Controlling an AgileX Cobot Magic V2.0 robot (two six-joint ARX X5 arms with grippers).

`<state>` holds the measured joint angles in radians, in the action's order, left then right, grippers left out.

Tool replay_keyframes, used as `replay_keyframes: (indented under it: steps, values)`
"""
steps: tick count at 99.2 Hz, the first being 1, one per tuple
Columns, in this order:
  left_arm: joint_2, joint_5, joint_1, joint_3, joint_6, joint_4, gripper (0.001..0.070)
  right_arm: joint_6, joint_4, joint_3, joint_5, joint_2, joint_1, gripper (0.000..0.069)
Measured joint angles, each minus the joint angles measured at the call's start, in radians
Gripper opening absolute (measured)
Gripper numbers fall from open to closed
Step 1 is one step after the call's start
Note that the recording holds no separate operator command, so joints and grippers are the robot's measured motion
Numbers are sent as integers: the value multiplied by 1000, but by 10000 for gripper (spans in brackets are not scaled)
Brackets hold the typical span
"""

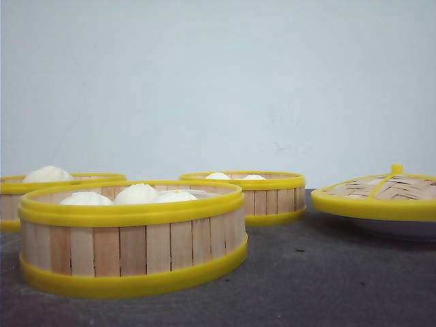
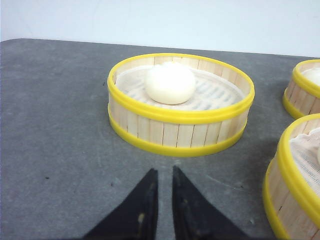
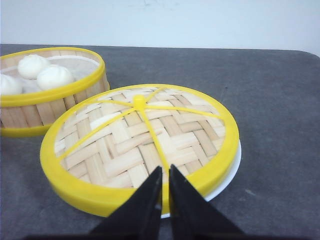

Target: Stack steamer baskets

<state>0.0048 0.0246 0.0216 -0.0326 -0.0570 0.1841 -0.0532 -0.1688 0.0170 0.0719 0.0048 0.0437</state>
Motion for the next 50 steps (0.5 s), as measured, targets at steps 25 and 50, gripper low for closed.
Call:
replay_keyframes:
  steps: [25,50]
  values:
    - [0,0,0,0,0,0,25,-2,0,0,0,0,0,19]
    - [0,0,0,0,-3,0,25,-6,0,0,8,0,0,19]
